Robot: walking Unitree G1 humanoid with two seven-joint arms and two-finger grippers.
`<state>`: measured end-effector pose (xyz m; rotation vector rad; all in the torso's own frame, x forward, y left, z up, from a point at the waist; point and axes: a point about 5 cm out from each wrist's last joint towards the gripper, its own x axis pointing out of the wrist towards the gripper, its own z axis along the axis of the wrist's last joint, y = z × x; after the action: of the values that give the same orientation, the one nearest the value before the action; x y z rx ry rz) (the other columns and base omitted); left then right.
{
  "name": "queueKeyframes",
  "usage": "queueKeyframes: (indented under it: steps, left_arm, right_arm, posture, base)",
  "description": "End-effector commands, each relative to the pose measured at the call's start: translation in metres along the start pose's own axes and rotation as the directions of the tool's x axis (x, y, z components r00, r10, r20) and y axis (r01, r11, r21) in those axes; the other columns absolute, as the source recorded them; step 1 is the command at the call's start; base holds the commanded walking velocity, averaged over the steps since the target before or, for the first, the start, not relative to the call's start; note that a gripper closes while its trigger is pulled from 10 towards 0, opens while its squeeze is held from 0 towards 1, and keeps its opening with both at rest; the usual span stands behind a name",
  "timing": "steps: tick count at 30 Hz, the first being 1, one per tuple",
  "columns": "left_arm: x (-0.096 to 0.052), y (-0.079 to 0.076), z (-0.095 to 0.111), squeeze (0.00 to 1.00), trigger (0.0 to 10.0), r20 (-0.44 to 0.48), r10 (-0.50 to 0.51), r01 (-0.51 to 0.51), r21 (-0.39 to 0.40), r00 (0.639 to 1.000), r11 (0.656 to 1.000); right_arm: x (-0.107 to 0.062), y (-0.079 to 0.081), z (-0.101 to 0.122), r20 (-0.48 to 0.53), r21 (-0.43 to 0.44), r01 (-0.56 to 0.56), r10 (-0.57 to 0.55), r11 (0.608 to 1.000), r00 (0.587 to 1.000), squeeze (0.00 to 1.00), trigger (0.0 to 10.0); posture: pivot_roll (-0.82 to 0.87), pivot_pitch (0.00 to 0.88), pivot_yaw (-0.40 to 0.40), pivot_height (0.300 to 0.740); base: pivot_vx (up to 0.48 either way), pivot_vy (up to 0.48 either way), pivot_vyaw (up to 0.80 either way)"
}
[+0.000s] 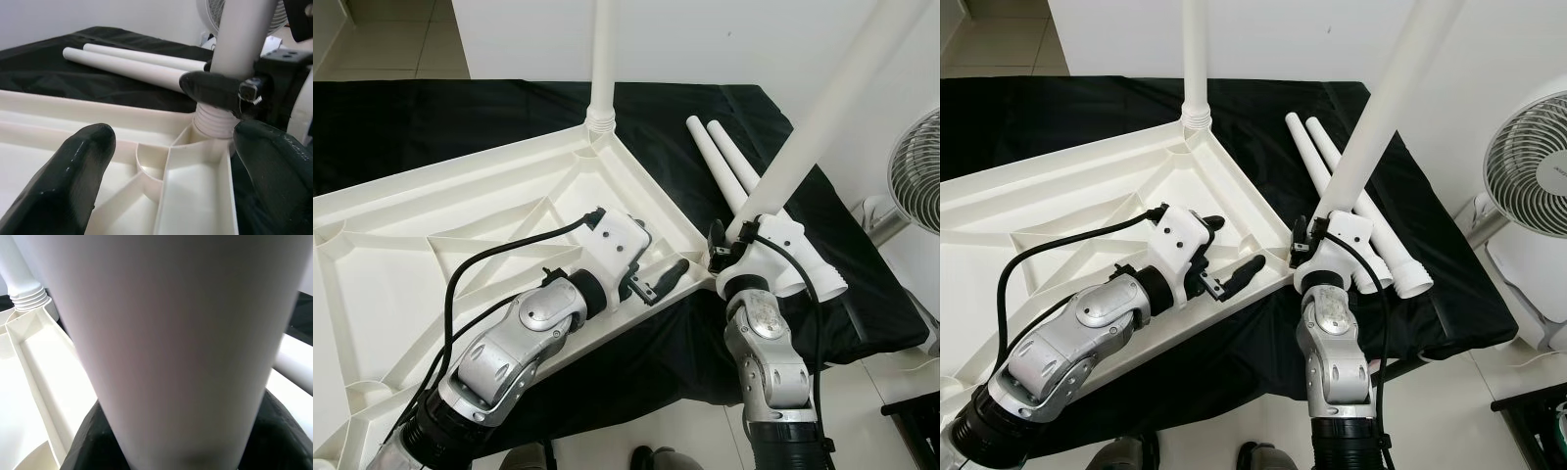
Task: Building children table
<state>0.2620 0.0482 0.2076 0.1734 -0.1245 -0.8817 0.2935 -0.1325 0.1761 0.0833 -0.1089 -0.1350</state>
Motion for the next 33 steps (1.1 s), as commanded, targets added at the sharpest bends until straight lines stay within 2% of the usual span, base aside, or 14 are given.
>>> queueKeyframes:
  steps: [1, 4, 5, 9, 13, 14, 15, 18, 20, 21, 25, 27, 30, 33]
  left_arm:
    - [0.001, -0.004, 0.003, 0.0, 10.0, 0.015, -0.113, 0.113, -0.002, 0.994, 0.994]
    - [0.002, -0.002, 0.004, 0.0, 10.0, 0.019, -0.102, 0.102, -0.005, 0.995, 0.995]
    - [0.002, 0.0, 0.005, 0.0, 10.0, 0.021, -0.088, 0.088, -0.006, 0.996, 0.996]
    - [0.003, 0.004, 0.006, 0.0, 10.0, 0.024, -0.064, 0.065, -0.008, 0.998, 0.998]
    - [0.002, 0.006, 0.007, 0.0, 10.0, 0.027, -0.062, 0.062, -0.001, 0.998, 0.998]
    - [0.003, 0.007, 0.007, 0.0, 10.0, 0.027, -0.061, 0.061, 0.003, 0.998, 0.998]
    - [0.003, 0.008, 0.007, 0.0, 10.0, 0.028, -0.061, 0.061, 0.006, 0.998, 0.998]
    - [0.004, 0.008, 0.008, 0.0, 10.0, 0.029, -0.064, 0.064, 0.004, 0.998, 0.998]
    - [0.004, 0.008, 0.008, 0.0, 10.0, 0.029, -0.064, 0.064, 0.004, 0.998, 0.998]
    - [0.004, 0.006, 0.008, 0.0, 10.0, 0.029, -0.072, 0.072, -0.002, 0.997, 0.997]
    - [0.005, 0.001, 0.007, 0.0, 10.0, 0.025, -0.088, 0.088, -0.01, 0.996, 0.996]
    - [0.005, -0.005, 0.006, 0.0, 10.0, 0.025, -0.107, 0.107, -0.017, 0.994, 0.994]
    - [0.005, -0.007, 0.006, 0.0, 10.0, 0.026, -0.112, 0.112, -0.018, 0.993, 0.993]
    - [0.006, -0.007, 0.008, 0.0, 10.0, 0.031, -0.111, 0.111, -0.018, 0.993, 0.994]
  right_arm:
    - [-0.004, -0.001, -0.016, -0.079, -0.026, 0.012, -0.014, 1.0, 0.997, 0.0, 10.0]
    - [-0.005, 0.0, -0.017, -0.073, -0.019, -0.002, 0.001, 1.0, 0.997, 0.0, 10.0]
    - [-0.005, 0.001, -0.015, -0.057, -0.004, -0.035, 0.035, 0.999, 0.998, 1.0, 10.0]
    - [-0.006, 0.002, -0.008, -0.002, 0.049, -0.109, 0.109, 0.993, 0.994, 1.0, 10.0]
    - [-0.004, -0.001, -0.003, 0.021, 0.051, -0.166, 0.165, 0.985, 0.986, 1.0, 10.0]
    - [-0.003, -0.005, -0.001, 0.028, 0.044, -0.21, 0.209, 0.977, 0.977, 0.1, 10.0]
    - [-0.001, -0.008, 0.0, 0.032, 0.039, -0.239, 0.238, 0.97, 0.971, 0.0, 10.0]
    - [0.003, -0.017, 0.006, 0.054, 0.012, -0.308, 0.307, 0.951, 0.95, 0.0, 10.0]
    - [0.003, -0.017, 0.006, 0.054, 0.012, -0.308, 0.307, 0.951, 0.95, 0.0, 10.0]
    - [0.007, -0.024, 0.01, 0.064, -0.006, -0.353, 0.353, 0.936, 0.934, 0.0, 10.0]
    - [0.012, -0.03, 0.012, 0.061, -0.021, -0.405, 0.406, 0.914, 0.912, 0.0, 10.0]
    - [0.019, -0.037, 0.015, 0.051, -0.078, -0.489, 0.494, 0.869, 0.868, 0.0, 10.0]
    - [0.022, -0.041, 0.015, 0.039, -0.104, -0.529, 0.535, 0.842, 0.844, 0.0, 10.0]
    - [0.028, -0.045, 0.011, -0.006, -0.141, -0.617, 0.623, 0.774, 0.783, 0.0, 10.0]
  posture:
    - [0.05, 0.171, -0.096, 0.74]
    - [0.05, 0.171, -0.096, 0.74]
    - [0.05, 0.171, -0.096, 0.74]
    - [0.06, 0.166, -0.089, 0.74]
    - [0.06, 0.166, -0.089, 0.74]
    - [0.06, 0.162, -0.086, 0.74]
    - [0.06, 0.162, -0.086, 0.74]
    - [0.06, 0.162, -0.086, 0.74]
    - [0.06, 0.162, -0.086, 0.74]
    - [0.06, 0.157, -0.085, 0.74]
    - [0.06, 0.153, -0.083, 0.74]
    - [0.07, 0.149, -0.082, 0.74]
    - [0.07, 0.149, -0.082, 0.74]
    - [0.08, 0.145, -0.083, 0.74]
  base:
    - [0.0, 0.0, 0.0]
    - [0.0, 0.0, 0.0]
    - [0.0, 0.0, 0.0]
    - [0.0, 0.0, 0.0]
    - [0.0, 0.0, 0.0]
    - [0.0, 0.0, 0.0]
    - [0.0, 0.0, 0.0]
    - [0.0, 0.0, 0.0]
    - [0.0, 0.0, 0.0]
    - [0.0, 0.0, 0.0]
    - [0.0, 0.0, 0.0]
    - [0.0, 0.0, 0.0]
    - [0.0, 0.0, 0.0]
    - [0.0, 0.0, 0.0]
